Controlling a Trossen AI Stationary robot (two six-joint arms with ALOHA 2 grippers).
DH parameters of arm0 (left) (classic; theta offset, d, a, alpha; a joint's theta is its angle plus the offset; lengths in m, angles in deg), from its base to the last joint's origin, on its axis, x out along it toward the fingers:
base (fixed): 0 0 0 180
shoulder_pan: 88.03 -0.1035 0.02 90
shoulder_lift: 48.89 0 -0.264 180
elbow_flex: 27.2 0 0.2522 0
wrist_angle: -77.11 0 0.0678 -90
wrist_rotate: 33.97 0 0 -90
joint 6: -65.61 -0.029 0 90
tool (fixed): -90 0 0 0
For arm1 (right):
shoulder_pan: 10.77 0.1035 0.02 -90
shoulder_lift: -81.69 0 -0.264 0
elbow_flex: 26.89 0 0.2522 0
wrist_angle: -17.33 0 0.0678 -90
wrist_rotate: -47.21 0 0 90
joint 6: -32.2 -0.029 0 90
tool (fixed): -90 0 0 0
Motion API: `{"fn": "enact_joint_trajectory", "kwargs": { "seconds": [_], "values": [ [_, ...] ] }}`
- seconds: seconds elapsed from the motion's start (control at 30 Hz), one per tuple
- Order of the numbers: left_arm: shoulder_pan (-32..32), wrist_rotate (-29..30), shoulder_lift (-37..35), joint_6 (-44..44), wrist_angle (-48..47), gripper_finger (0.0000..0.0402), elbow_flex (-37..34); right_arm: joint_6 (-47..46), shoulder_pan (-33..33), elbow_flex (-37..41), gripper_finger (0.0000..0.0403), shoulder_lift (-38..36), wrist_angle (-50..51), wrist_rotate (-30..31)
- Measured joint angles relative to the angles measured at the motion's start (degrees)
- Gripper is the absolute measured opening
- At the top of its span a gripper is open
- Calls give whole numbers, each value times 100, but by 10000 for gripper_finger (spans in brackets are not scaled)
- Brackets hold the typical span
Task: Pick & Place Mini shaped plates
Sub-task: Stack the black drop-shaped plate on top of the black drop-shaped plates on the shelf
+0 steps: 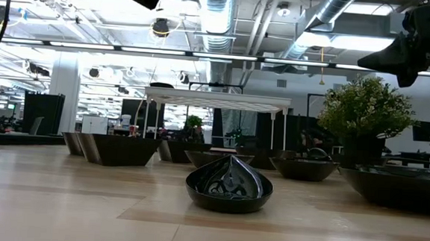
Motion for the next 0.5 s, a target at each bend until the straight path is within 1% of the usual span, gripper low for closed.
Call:
{"fn": "enact_joint_trajectory", "kwargs": {
  "seconds": [0.13, 0.23, 0.43, 0.5],
  "values": [
    [24, 12, 0, 152, 236, 92, 0, 0, 1, 2, 1, -1, 25, 0],
    [97, 170, 0, 384, 270, 92, 16, 0, 1, 1, 1, 0, 114, -1],
    [334, 976, 0, 608, 308, 92, 256, 0, 1, 0, 1, -1, 253, -1],
    [374, 1165, 0, 709, 316, 92, 345, 2, 0, 0, 1, 0, 275, 0]
  ]
}}
